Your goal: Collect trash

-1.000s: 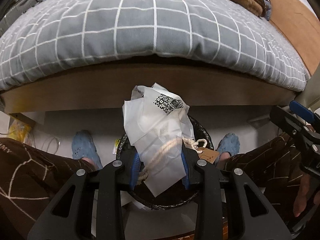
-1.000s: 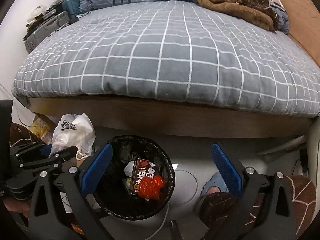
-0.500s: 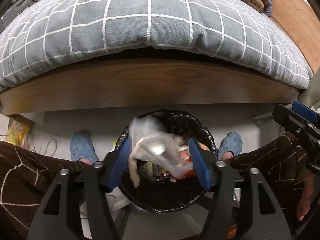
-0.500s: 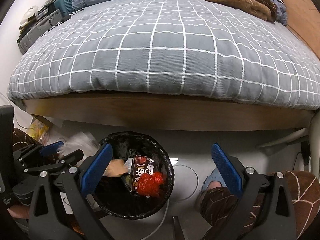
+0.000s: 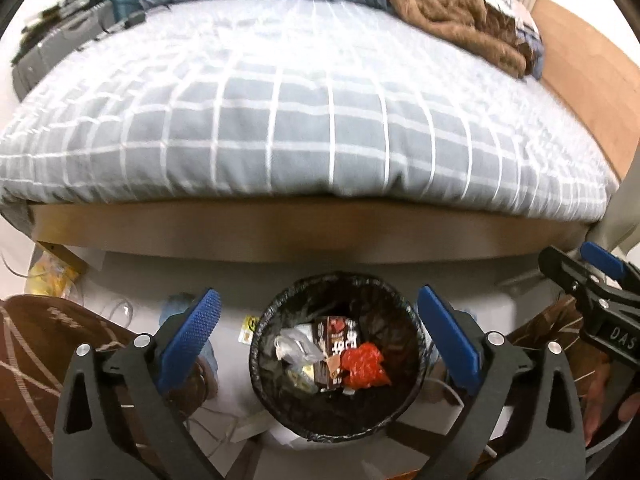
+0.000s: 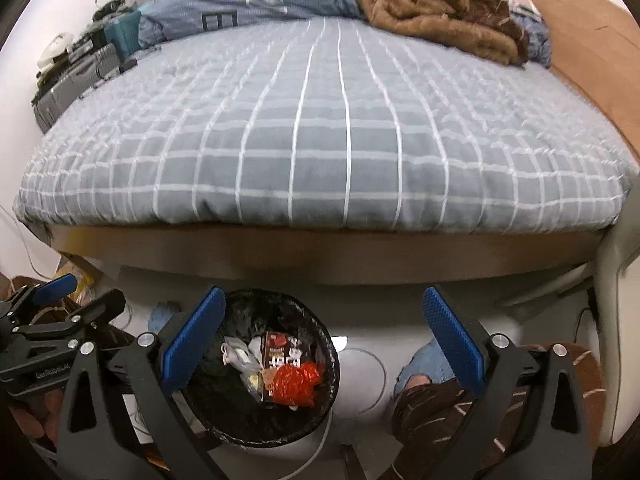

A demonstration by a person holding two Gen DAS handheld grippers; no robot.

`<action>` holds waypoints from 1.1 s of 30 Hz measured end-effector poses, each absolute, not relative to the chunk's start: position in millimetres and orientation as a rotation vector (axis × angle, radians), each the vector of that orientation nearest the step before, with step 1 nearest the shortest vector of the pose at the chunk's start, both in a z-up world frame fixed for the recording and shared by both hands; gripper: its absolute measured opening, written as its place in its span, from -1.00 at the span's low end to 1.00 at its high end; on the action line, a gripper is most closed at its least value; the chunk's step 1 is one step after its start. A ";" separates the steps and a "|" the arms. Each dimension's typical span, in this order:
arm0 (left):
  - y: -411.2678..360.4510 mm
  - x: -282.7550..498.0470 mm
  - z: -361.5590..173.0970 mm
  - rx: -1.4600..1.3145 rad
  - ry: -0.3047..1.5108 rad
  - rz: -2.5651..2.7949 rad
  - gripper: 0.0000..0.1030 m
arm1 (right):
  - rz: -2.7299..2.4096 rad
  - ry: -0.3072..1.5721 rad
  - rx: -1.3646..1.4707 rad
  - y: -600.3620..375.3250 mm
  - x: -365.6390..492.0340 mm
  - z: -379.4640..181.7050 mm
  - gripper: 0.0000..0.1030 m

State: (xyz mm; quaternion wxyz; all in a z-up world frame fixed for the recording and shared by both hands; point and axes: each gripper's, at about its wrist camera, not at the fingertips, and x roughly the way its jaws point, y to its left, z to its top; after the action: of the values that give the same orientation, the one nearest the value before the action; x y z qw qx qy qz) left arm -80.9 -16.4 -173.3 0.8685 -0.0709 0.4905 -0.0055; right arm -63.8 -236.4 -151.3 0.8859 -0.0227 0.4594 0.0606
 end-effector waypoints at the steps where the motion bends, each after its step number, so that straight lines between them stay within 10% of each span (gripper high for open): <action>1: -14.8 -82.0 -168.6 -0.150 1.019 -0.013 0.89 | 0.126 0.937 -0.050 -234.9 -66.9 -142.5 0.85; 33: -21.5 -153.3 -32.6 -0.103 0.835 -0.039 0.89 | 0.114 0.770 -0.027 -240.8 -135.0 -29.8 0.85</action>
State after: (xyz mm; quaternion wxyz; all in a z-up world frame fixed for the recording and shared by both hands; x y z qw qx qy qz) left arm -153.3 -21.5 -32.6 0.9126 -0.0498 0.4054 -0.0187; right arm -135.0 -240.8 -29.8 0.9252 -0.0130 0.3752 0.0554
